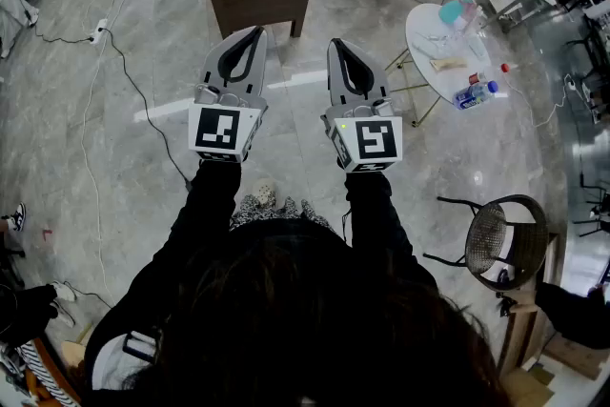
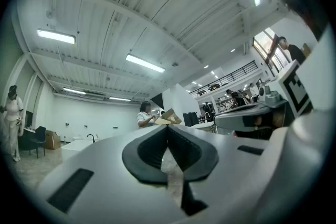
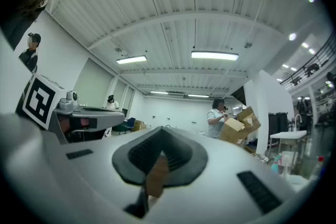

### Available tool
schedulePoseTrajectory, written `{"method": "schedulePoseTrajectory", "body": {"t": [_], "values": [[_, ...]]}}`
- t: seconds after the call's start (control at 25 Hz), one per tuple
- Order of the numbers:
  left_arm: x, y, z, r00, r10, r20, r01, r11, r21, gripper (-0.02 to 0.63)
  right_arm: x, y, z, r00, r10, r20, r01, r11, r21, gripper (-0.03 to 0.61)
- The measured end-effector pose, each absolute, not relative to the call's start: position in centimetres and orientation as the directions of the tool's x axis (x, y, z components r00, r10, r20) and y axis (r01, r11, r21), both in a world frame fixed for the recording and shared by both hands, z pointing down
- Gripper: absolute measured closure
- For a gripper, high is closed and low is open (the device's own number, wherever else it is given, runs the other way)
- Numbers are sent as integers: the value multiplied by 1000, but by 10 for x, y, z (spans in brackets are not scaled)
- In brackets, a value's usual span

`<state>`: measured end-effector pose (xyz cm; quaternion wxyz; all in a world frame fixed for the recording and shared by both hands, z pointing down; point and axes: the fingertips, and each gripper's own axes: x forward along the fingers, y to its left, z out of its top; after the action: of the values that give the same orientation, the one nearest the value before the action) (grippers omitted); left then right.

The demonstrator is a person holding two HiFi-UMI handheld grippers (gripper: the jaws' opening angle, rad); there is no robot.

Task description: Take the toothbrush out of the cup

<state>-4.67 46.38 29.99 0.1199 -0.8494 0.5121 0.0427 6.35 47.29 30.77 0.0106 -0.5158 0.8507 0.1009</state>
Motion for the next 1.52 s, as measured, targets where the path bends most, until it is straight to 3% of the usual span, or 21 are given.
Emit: {"method": "schedulePoseTrajectory", "body": {"t": [0.68, 1.52], "values": [[-69, 432, 299, 520, -829, -207, -854, -497, -157, 606, 26, 455, 300, -517, -838, -174, -855, 496, 151, 575], [-100, 371, 310, 565, -800, -203, -825, -553, -117, 606, 0, 393, 308, -472, -865, -170, -881, 455, 130, 574]]}}
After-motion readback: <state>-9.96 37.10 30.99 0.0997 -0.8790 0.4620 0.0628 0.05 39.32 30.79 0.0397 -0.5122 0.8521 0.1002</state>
